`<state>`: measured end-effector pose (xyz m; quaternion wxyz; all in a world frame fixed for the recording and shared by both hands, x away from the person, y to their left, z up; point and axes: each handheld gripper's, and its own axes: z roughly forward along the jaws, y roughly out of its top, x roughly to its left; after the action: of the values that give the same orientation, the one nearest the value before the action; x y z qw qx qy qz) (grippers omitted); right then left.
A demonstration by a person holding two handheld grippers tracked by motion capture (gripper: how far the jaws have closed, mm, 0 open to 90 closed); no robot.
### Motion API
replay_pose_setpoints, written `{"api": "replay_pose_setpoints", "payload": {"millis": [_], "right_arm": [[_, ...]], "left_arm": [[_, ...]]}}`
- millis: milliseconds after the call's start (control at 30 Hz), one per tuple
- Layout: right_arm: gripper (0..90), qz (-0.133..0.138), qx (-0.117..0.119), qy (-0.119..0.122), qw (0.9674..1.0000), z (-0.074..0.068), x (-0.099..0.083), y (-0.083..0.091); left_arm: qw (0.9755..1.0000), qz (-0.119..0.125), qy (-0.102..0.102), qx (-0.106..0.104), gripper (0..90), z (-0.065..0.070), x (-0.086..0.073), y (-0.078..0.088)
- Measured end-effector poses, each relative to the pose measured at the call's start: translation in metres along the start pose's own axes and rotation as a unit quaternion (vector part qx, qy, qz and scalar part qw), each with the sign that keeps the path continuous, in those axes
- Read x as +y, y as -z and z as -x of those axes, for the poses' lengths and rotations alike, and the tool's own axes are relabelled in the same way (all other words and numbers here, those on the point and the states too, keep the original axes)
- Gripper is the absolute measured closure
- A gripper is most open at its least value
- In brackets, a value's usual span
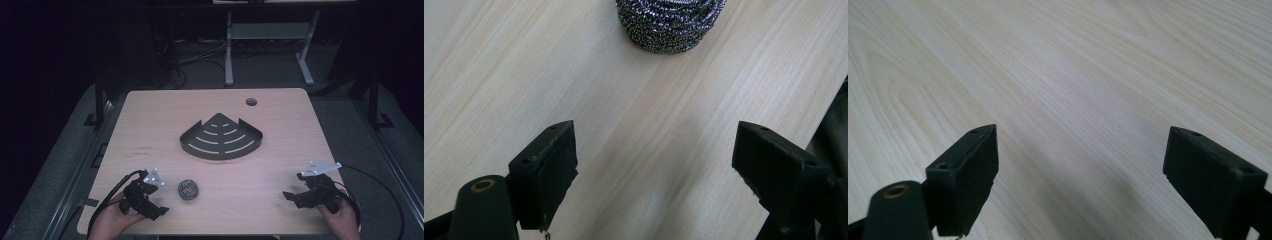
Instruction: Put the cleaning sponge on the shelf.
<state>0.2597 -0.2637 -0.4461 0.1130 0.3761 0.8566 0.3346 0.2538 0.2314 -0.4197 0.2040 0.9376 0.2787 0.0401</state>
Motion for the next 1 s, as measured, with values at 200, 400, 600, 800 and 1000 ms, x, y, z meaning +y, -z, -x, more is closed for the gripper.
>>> {"api": "replay_pose_setpoints", "payload": {"millis": [200, 400, 600, 800, 1000], "right_arm": [[14.2, 0.001, 0.000, -0.002, 1.0000, 0.000, 0.000, 0.000], [14.2, 0.002, 0.001, -0.003, 1.0000, 0.001, -0.001, 0.000], [14.2, 0.000, -0.001, -0.002, 1.0000, 0.000, 0.000, 0.000], [14.2, 0.000, 0.001, -0.002, 1.0000, -0.001, 0.000, 0.001], [14.2, -0.002, 0.001, 0.001, 1.0000, -0.002, 0.000, 0.000]], "left_arm": [[1.0000, -0.001, -0.006, -0.002, 17.5, 0.001, 0.005, -0.003], [0.9999, 0.002, -0.012, -0.007, 17.5, 0.005, 0.013, -0.008], [0.9997, 0.001, -0.021, -0.009, 17.5, 0.007, 0.023, -0.012], [0.9995, -0.002, -0.028, -0.012, 17.5, 0.007, 0.032, -0.016], [0.9995, -0.005, -0.028, -0.016, 17.5, 0.006, 0.035, -0.019]]}}
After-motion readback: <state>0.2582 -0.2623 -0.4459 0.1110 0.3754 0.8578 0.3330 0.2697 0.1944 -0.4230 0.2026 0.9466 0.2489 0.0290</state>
